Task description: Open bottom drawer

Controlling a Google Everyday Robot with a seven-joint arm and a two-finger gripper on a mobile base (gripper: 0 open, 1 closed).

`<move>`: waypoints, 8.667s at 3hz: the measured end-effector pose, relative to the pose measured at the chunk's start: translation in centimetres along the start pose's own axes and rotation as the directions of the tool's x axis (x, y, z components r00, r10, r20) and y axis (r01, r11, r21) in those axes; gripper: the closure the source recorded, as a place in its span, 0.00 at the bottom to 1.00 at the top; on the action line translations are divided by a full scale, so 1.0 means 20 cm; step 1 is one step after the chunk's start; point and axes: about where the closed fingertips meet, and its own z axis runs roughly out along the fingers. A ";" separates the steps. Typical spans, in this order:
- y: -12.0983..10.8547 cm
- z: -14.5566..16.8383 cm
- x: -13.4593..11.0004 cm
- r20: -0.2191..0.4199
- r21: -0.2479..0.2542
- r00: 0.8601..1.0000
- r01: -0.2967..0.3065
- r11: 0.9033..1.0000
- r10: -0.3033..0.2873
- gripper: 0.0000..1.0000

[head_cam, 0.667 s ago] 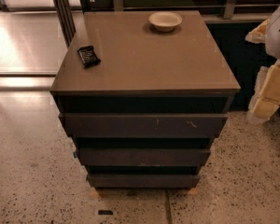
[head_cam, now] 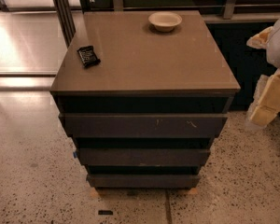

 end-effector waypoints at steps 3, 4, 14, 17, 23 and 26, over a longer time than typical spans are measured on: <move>0.54 0.84 0.22 0.259 -0.145 0.915 -0.280 0.949 0.310 0.16; 0.54 0.84 0.22 0.259 -0.144 0.915 -0.280 0.949 0.309 0.39; 0.48 2.25 0.55 0.608 -0.013 0.523 -0.746 0.666 0.598 1.00; 0.57 3.06 0.65 0.590 -0.102 0.368 -0.849 0.519 0.718 1.00; 0.36 3.51 0.66 0.585 -0.122 0.406 -0.811 0.572 0.702 1.00; 0.12 3.80 0.71 0.560 -0.060 0.382 -0.867 0.495 0.735 1.00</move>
Offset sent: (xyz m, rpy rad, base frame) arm 0.0372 0.0061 -0.2969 0.5938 -0.2288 -0.3712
